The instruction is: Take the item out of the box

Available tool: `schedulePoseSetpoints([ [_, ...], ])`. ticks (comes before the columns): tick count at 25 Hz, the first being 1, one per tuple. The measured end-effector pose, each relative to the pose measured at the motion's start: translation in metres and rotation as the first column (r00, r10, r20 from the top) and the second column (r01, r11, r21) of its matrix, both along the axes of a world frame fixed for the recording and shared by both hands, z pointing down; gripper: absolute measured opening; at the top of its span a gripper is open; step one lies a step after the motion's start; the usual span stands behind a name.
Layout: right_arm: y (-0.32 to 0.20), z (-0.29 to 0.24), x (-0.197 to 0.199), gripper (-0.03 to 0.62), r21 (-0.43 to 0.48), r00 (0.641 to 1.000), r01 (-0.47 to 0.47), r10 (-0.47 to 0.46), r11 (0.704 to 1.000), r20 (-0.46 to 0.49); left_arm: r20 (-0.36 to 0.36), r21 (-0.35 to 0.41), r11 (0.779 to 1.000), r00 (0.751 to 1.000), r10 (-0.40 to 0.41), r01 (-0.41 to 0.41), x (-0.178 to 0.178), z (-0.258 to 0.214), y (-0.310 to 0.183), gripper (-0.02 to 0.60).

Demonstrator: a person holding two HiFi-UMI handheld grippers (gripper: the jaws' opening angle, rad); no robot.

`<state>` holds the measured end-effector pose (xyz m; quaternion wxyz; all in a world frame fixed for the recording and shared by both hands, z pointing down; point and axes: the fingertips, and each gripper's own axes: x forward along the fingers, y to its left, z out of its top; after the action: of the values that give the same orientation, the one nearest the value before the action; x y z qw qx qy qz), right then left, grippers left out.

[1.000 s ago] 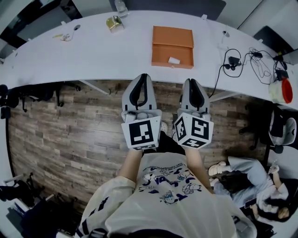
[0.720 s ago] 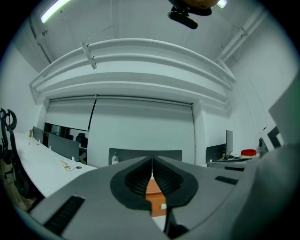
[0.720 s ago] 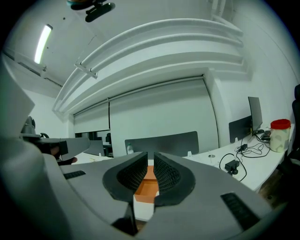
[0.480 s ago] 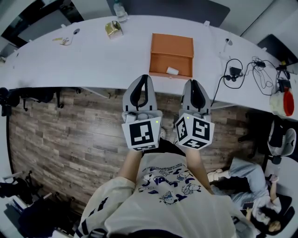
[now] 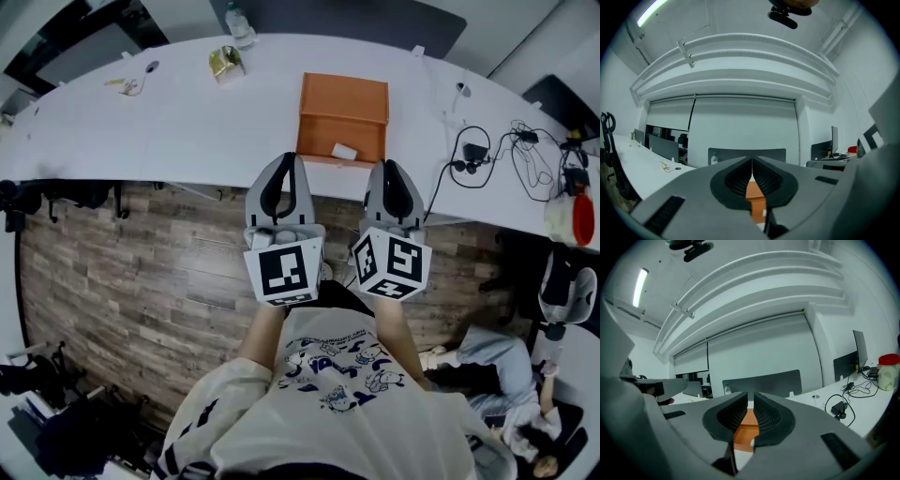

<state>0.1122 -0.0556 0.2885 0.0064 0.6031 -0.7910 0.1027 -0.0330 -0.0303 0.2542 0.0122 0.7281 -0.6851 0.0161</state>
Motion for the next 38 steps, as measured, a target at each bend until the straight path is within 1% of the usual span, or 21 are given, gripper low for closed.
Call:
schedulePoseSetpoints([
  [9, -0.016, 0.009, 0.005, 0.058, -0.026, 1.0, -0.006, 0.006, 1.0, -0.005, -0.003, -0.027, 1.0, 1.0, 0.003, -0.003, 0.004, 0.01, -0.018, 0.021],
  [16, -0.031, 0.011, 0.005, 0.058, -0.027, 1.0, -0.015, 0.015, 1.0, -0.008, -0.013, -0.025, 1.0, 1.0, 0.01, -0.011, 0.004, 0.012, -0.034, 0.021],
  [19, -0.039, 0.014, 0.004, 0.058, -0.033, 1.0, -0.017, 0.016, 0.999, -0.009, -0.005, -0.045, 0.999, 1.0, 0.016, -0.016, 0.003, 0.018, -0.043, 0.021],
  [27, -0.064, 0.019, 0.005, 0.058, -0.037, 1.0, -0.029, 0.029, 0.999, -0.007, -0.001, -0.059, 0.998, 1.0, 0.025, -0.025, 0.001, 0.025, -0.069, 0.021],
  [30, -0.074, 0.023, 0.007, 0.058, -0.046, 0.999, -0.037, 0.036, 0.998, -0.01, 0.002, -0.076, 0.997, 1.0, 0.03, -0.03, 0.001, 0.031, -0.081, 0.021],
  [38, -0.102, 0.032, 0.014, 0.058, -0.071, 0.997, -0.076, 0.075, 0.995, -0.015, 0.004, -0.115, 0.99, 0.997, 0.082, -0.081, 0.011, 0.042, -0.115, 0.021],
])
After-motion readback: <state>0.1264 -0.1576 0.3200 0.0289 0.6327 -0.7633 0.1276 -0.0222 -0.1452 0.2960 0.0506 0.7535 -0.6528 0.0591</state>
